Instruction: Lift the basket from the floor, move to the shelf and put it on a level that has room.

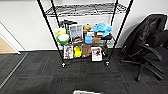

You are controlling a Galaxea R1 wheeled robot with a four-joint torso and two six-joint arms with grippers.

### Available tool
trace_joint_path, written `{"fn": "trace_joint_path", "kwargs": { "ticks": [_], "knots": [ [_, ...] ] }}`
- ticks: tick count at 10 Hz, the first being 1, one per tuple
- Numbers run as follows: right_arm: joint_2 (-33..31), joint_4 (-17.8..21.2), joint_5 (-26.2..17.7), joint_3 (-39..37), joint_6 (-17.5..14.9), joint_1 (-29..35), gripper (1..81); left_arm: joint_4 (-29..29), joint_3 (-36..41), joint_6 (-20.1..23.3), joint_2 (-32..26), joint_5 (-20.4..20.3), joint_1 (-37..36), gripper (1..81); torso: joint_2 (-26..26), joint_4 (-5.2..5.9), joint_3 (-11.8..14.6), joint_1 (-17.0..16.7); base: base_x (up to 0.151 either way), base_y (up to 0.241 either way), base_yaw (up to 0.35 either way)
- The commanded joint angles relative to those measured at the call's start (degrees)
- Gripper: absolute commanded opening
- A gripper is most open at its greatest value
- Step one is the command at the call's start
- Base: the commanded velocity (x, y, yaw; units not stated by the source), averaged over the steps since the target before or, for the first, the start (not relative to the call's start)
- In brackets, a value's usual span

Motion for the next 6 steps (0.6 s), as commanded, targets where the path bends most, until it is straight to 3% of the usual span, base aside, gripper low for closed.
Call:
{"fn": "trace_joint_path", "kwargs": {
  "ticks": [1, 3, 6],
  "knots": [
    [-0.93, 2.84, -3.22, 3.33, 0.23, 7.32, 1.0, -1.42, -3.54, -1.7, 2.13, 2.26, -7.31, 1.0, 5.44, 0.0, 0.0, -3.52, 0.0, 0.0, 0.0],
    [-0.93, 3.28, -3.48, 3.42, 0.23, 9.69, 1.0, -2.55, -6.09, -2.14, 3.72, 3.58, -8.8, 1.0, 9.55, 0.0, -0.02, -6.14, 0.0, 0.0, 0.0],
    [0.12, 3.28, -4.1, 3.07, 0.23, 11.54, 1.0, -5.37, -1.44, -2.23, 1.96, 4.64, -11.61, 1.0, 15.43, 0.0, -0.07, -9.88, 0.0, 0.0, 0.0]
  ]
}}
